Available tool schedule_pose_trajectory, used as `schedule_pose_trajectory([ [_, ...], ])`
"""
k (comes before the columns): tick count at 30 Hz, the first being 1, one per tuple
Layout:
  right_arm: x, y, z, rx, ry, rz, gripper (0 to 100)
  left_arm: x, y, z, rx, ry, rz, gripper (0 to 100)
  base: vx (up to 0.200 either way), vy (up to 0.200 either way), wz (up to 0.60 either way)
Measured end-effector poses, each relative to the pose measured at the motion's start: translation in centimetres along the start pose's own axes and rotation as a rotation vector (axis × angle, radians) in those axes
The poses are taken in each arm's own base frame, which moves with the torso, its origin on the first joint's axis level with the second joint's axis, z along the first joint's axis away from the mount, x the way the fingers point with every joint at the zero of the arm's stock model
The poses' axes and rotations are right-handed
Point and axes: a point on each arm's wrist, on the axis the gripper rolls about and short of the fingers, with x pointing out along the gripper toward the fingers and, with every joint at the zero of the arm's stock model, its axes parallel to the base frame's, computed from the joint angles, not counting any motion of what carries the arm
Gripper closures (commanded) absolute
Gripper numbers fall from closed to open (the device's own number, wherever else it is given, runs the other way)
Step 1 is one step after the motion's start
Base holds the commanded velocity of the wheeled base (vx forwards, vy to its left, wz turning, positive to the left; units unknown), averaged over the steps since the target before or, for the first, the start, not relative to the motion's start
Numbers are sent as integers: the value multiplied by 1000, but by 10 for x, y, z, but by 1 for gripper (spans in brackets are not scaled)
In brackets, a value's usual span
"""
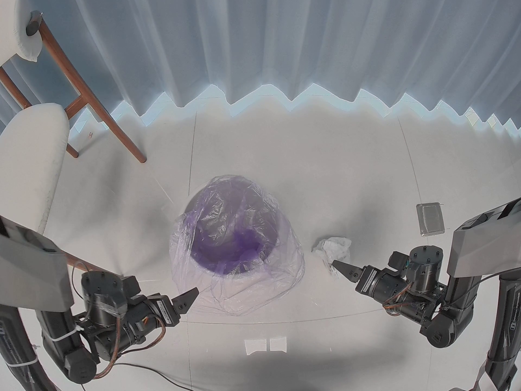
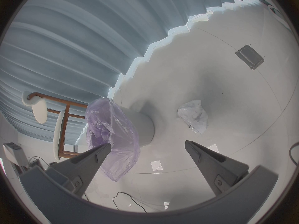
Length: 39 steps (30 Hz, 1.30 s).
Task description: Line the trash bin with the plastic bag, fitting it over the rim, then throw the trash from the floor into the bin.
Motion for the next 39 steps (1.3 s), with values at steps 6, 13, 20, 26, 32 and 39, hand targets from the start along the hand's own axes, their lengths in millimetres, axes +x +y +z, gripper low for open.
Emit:
schedule_pose_trajectory([
  [6, 0, 0, 0, 0, 1, 0, 0, -36, -21, 27, 36, -131, -158, 0, 0, 0, 0],
  [13, 0, 0, 0, 0, 2, 0, 0, -55, -43, 67, 36, -304, -307, 0, 0, 0, 0],
  [20, 0, 0, -1, 0, 5, -1, 0, -65, -75, 133, -109, -525, -497, 0, 0, 0, 0],
  [26, 0, 0, -2, -1, 6, 0, 0, -60, -73, 143, -136, -512, -489, 0, 0, 0, 0],
  [32, 0, 0, -1, -1, 6, 0, 0, -43, -63, 134, -152, -465, -324, 0, 0, 0, 0],
  [39, -2, 3, -1, -3, 6, 7, 0, -33, -61, 133, 122, -560, -196, 0, 0, 0, 0],
])
